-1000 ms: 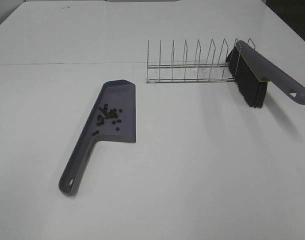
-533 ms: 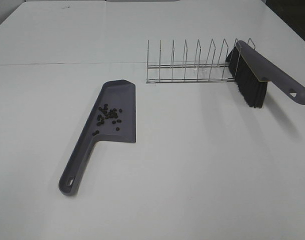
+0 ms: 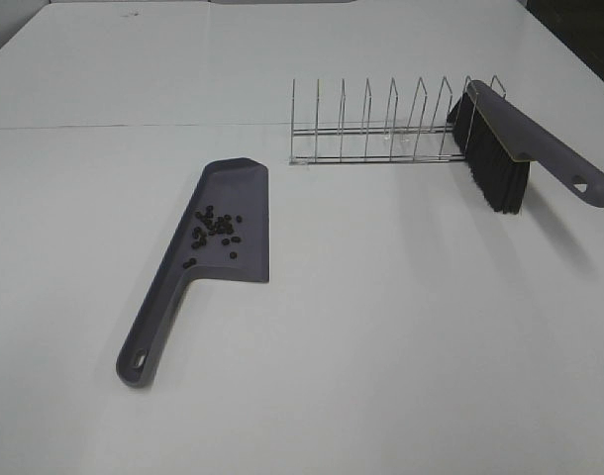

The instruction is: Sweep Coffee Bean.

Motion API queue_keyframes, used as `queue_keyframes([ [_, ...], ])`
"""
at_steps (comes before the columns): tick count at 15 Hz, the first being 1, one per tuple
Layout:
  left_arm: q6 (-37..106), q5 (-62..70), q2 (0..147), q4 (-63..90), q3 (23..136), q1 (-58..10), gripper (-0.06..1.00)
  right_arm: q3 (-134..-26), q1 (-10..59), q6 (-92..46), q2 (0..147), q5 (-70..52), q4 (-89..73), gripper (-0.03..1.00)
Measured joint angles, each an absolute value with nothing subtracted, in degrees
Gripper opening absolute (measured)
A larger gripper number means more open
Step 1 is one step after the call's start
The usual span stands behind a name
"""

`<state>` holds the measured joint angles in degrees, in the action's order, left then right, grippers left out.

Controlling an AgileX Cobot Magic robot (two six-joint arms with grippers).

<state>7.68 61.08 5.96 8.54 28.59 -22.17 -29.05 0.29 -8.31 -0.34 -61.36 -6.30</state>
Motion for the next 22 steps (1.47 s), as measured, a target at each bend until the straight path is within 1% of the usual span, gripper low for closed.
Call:
queue_keyframes([
  [5, 7.7, 61.1, 2.9, 8.5, 28.6, -8.0, 0.73, -29.0, 0.3, -8.3, -0.3, -61.3, -6.3, 0.76],
  [7, 7.7, 61.0, 0.5, 8.5, 28.6, -5.5, 0.73, -29.0, 0.3, -8.3, -0.3, -61.3, -6.3, 0.76],
  [9, 7.7, 61.0, -0.1, 8.5, 28.6, -4.5, 0.73, -29.0, 0.3, -8.3, -0.3, -61.3, -6.3, 0.76],
  [22, 7.7, 61.0, -0.1, 8.5, 28.6, -4.5, 0.73, -29.0, -0.5, -8.3, -0.3, -61.3, -6.5, 0.76],
])
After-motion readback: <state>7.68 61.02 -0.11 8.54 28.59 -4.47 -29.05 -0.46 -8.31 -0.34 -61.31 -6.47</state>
